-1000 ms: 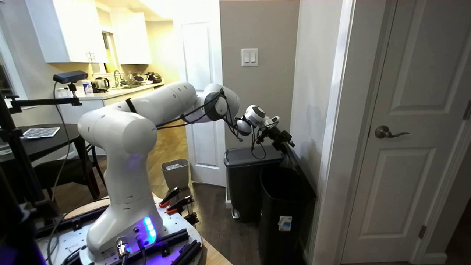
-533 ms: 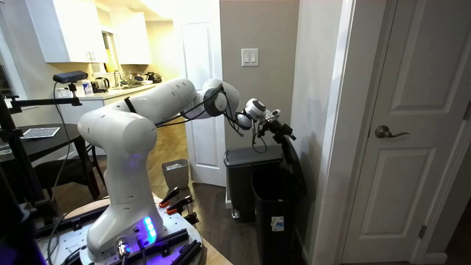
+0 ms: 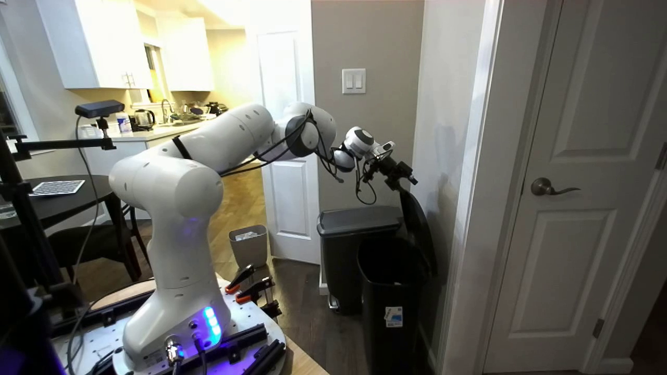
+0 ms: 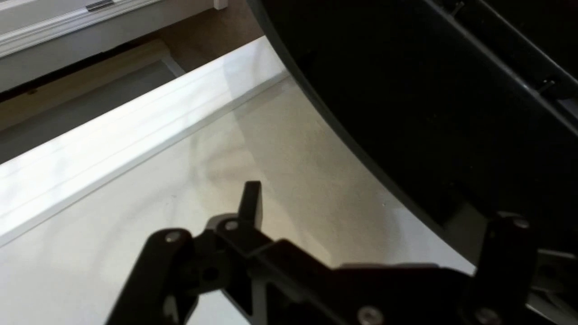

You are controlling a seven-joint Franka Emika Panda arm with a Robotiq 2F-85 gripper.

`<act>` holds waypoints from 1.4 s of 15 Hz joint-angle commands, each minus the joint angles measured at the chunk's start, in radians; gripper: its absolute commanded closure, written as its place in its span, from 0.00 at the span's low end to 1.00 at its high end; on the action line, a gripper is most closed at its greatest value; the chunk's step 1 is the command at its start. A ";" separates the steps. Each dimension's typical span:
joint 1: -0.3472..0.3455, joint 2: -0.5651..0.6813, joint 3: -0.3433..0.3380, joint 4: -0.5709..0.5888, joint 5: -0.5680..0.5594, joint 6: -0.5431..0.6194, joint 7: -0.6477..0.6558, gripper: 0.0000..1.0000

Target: Fully open the black bin

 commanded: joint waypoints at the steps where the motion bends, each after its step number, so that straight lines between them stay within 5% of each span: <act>1: 0.011 -0.049 -0.005 -0.067 -0.002 -0.019 0.026 0.00; 21: -0.023 -0.002 -0.002 -0.059 0.000 -0.009 0.000 0.00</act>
